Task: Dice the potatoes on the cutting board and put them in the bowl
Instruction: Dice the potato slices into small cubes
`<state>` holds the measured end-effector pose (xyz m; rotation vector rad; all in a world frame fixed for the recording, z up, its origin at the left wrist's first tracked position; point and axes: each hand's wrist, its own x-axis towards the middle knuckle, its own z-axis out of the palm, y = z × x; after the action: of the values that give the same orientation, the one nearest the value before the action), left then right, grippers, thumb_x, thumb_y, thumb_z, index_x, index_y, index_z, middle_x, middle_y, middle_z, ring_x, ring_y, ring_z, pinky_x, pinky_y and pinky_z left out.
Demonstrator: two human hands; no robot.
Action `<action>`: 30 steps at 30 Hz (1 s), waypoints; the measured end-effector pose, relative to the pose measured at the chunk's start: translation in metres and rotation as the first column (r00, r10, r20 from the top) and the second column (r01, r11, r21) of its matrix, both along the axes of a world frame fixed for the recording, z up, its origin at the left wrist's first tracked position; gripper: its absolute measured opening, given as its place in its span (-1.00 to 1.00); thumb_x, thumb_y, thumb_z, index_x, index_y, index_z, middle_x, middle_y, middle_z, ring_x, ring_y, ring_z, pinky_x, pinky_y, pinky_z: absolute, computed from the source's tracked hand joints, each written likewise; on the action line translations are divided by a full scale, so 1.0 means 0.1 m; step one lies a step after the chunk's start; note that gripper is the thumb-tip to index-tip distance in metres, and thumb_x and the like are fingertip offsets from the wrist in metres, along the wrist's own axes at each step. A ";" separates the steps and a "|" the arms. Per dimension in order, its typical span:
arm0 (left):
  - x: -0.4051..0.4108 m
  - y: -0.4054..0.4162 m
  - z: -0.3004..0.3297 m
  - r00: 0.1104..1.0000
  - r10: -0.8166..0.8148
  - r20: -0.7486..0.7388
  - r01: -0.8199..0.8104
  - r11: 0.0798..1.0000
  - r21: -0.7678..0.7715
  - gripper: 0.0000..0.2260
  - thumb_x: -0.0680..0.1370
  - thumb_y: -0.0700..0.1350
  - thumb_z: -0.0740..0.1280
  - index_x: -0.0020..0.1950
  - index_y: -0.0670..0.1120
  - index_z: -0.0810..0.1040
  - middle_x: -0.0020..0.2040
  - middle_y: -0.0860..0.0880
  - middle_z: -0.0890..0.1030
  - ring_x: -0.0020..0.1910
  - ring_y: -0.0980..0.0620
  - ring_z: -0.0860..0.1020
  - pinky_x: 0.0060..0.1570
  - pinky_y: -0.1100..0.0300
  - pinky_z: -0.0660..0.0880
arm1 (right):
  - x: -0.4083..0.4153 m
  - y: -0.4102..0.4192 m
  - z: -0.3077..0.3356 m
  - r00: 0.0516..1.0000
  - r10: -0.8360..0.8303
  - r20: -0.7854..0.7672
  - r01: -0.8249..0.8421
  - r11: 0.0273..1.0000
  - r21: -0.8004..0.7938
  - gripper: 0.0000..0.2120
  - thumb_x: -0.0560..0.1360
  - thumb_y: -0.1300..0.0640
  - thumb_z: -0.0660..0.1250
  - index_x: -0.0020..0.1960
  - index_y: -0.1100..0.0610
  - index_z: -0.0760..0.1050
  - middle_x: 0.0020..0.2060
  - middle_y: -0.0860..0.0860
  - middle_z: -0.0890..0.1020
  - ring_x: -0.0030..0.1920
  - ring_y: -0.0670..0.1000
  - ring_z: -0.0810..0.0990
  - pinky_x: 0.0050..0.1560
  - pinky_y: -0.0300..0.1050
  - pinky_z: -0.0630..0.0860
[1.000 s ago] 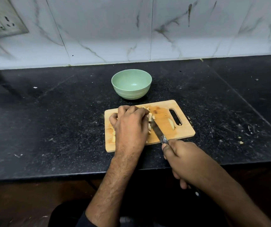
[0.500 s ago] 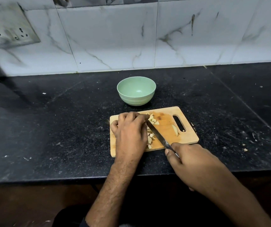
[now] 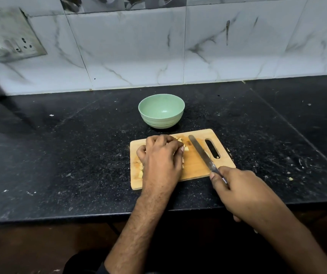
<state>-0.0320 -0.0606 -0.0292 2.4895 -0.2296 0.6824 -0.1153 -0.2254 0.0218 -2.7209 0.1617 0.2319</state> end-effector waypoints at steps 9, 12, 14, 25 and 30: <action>-0.03 -0.24 0.03 0.987 -0.153 -0.044 0.158 0.976 0.151 -0.74 0.56 0.10 0.36 0.22 0.10 0.61 0.11 0.14 0.59 0.23 0.03 0.37 0.19 -0.06 0.16 | -0.02 -0.17 -0.03 0.998 -0.060 -0.011 0.060 0.998 0.020 -0.70 0.64 -0.20 0.05 0.11 -0.09 0.48 -0.38 -0.05 0.59 -0.37 -0.07 0.62 -0.14 0.00 0.65; -0.03 -0.38 0.05 0.972 -0.202 -0.117 0.225 0.946 0.235 -0.64 0.57 0.13 0.33 0.34 0.10 0.52 0.19 0.12 0.58 0.31 0.01 0.34 0.24 -0.09 0.15 | -0.02 -0.26 -0.06 0.996 -0.085 -0.007 0.085 0.996 0.012 -0.71 0.64 -0.21 0.06 0.05 -0.09 0.47 -0.40 -0.05 0.59 -0.39 -0.07 0.62 -0.15 0.00 0.65; -0.02 -0.45 0.05 0.963 -0.216 -0.162 0.254 0.928 0.274 -0.61 0.59 0.12 0.30 0.41 0.08 0.46 0.25 0.10 0.56 0.35 0.01 0.30 0.28 -0.10 0.13 | -0.02 -0.29 -0.09 0.996 -0.093 -0.010 0.093 0.995 0.020 -0.72 0.64 -0.20 0.06 0.01 -0.09 0.45 -0.39 -0.05 0.59 -0.36 -0.05 0.62 -0.14 0.02 0.65; 0.02 -0.40 0.08 0.960 -0.178 -0.216 0.236 0.928 0.287 -0.76 0.59 0.10 0.28 0.21 0.08 0.57 0.16 0.16 0.56 0.32 0.08 0.30 0.27 -0.07 0.10 | -0.05 -0.35 -0.21 0.997 -0.073 0.023 0.073 0.997 -0.001 -0.69 0.63 -0.21 0.05 -0.08 -0.05 0.43 -0.38 -0.04 0.57 -0.38 -0.06 0.57 -0.14 0.00 0.62; -0.01 -0.26 0.08 0.957 -0.158 -0.242 0.224 0.935 0.275 -0.69 0.57 0.20 0.30 0.26 0.14 0.57 0.20 0.20 0.56 0.34 0.08 0.29 0.22 -0.05 0.11 | -0.08 -0.27 -0.23 0.999 -0.033 0.037 0.032 0.999 0.011 -0.68 0.63 -0.22 0.05 -0.10 -0.04 0.41 -0.38 -0.03 0.56 -0.40 -0.06 0.56 -0.16 0.01 0.62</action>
<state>-0.0330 -0.0867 -0.0217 2.7551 -0.5221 0.3086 -0.1231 -0.2528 -0.0009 -2.7082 0.1935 0.1727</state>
